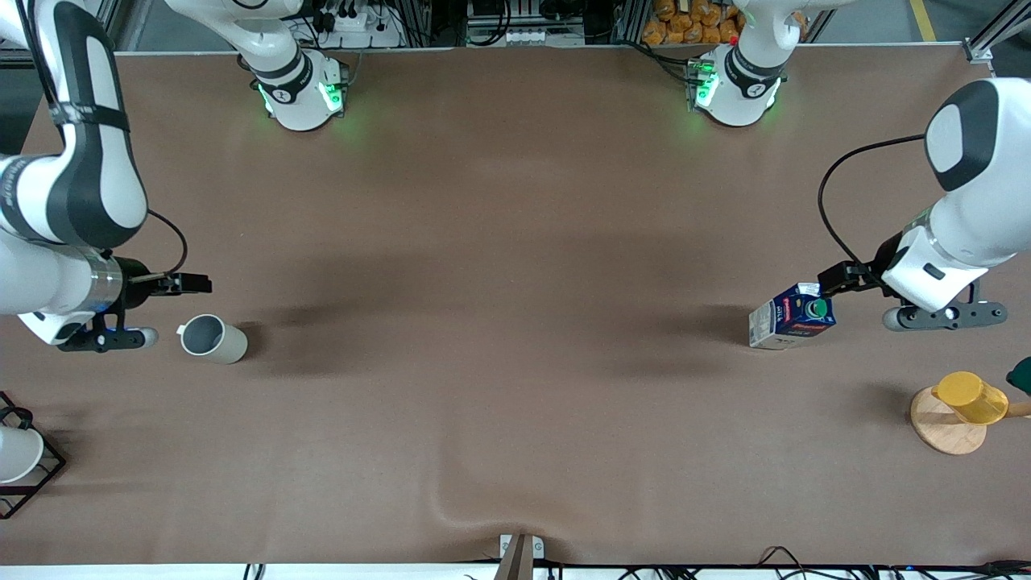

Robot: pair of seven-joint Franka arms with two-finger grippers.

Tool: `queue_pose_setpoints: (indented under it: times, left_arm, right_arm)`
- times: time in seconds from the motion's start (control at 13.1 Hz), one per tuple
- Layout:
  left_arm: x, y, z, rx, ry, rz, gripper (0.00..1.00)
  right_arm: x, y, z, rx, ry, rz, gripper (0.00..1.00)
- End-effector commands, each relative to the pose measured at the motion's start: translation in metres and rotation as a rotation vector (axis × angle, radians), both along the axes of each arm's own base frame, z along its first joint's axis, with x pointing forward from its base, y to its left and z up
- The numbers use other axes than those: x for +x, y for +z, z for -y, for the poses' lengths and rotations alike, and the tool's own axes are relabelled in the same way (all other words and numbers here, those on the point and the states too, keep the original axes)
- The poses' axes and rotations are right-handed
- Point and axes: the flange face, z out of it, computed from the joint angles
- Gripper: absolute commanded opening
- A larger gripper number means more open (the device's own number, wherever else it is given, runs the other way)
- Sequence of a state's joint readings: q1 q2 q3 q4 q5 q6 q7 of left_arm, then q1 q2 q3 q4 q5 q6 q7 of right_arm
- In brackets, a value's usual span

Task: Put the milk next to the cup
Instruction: 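Reach the right gripper to the white mug while the left gripper reaches the carton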

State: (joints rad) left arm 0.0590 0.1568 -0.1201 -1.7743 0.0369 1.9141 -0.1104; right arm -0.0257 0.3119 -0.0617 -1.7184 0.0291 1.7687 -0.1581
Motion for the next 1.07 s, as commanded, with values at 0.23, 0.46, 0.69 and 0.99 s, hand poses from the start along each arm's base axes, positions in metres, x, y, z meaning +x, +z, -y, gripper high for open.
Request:
queue_pose_setpoints:
  times: [0.23, 0.46, 0.69, 0.99]
  left_arm:
    - [-0.014, -0.055, -0.013, -0.013, -0.030, 0.011, 1.00]
    - [-0.016, -0.077, -0.013, -0.016, -0.044, -0.026, 1.00]
    - [-0.015, -0.090, -0.011, -0.019, -0.068, -0.037, 1.00]
    - [-0.007, -0.108, -0.012, -0.025, -0.082, -0.033, 1.00]
  right_arm:
    - [-0.002, -0.087, 0.011, 0.004, 0.053, 0.065, 1.00]
    - [0.006, -0.097, 0.007, -0.002, 0.063, 0.092, 1.00]
    - [0.016, -0.114, 0.005, -0.005, 0.069, 0.096, 1.00]
    - [0.019, -0.140, 0.006, -0.002, 0.081, 0.076, 1.00]
